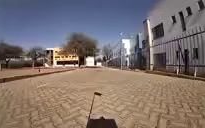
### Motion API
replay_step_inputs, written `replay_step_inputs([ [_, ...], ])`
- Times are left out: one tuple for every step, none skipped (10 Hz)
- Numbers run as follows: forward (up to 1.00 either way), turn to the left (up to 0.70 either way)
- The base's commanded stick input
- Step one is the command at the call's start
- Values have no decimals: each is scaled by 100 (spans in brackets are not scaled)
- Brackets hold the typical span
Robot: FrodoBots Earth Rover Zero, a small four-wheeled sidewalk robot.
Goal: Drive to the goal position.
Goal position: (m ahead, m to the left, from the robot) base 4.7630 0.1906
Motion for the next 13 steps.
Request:
replay_step_inputs([
  [100, -27],
  [100, -27],
  [100, -27],
  [100, -26],
  [100, 1],
  [100, 27],
  [100, 27],
  [0, 0],
  [0, 0],
  [100, 0],
  [100, 0],
  [100, 0],
  [100, 0],
])
